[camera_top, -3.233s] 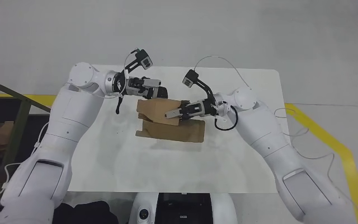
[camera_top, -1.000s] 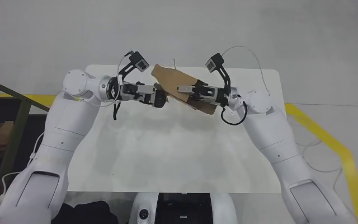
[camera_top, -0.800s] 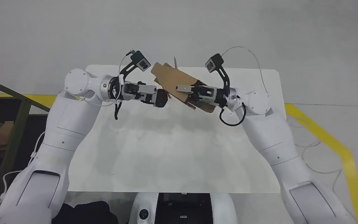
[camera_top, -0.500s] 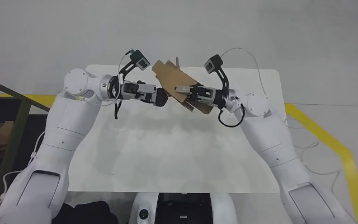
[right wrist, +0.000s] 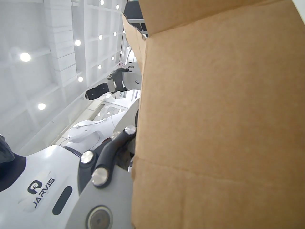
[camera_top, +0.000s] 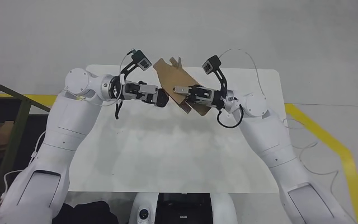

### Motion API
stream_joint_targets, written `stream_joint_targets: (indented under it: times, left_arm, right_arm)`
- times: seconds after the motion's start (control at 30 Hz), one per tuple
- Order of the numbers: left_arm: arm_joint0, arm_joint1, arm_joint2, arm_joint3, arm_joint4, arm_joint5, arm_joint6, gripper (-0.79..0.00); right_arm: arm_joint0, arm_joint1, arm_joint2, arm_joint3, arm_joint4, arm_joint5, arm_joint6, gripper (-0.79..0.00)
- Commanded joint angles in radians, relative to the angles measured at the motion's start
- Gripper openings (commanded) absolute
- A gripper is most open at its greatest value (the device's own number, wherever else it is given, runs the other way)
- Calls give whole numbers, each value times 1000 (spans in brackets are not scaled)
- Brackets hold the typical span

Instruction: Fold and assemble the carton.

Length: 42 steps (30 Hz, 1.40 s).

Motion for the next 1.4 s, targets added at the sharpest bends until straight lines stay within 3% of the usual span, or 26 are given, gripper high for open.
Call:
stream_joint_targets:
  times: [0.0, 0.27, 0.47, 0.67, 1.0, 1.23, 1.37]
  left_arm:
    - [0, 0, 0, 0, 0, 1, -2, 0]
    - [27, 12, -62, 17, -13, -12, -3, 0]
    - [66, 28, -127, 27, -18, -7, -7, 0]
    - [92, 34, -140, 33, -9, 0, -2, 0]
    - [109, 24, -98, 52, 0, -17, 12, 0]
    - [113, 26, -111, 60, 48, -127, 32, 0]
    - [130, 38, -136, -3, 128, -179, 84, 0]
  right_arm:
    - [1, 0, 1, 4, 0, -1, -1, -785]
    - [11, 15, 37, 37, -42, 23, 51, -785]
    - [26, 38, 79, 60, -72, 7, 212, -785]
    - [24, 63, 102, 16, -115, -36, 390, -785]
    - [-10, 96, 90, -108, -48, -8, 419, -785]
    - [24, 113, 74, -83, 71, 43, 469, -785]
    - [60, 121, 39, -60, 99, 67, 493, -785]
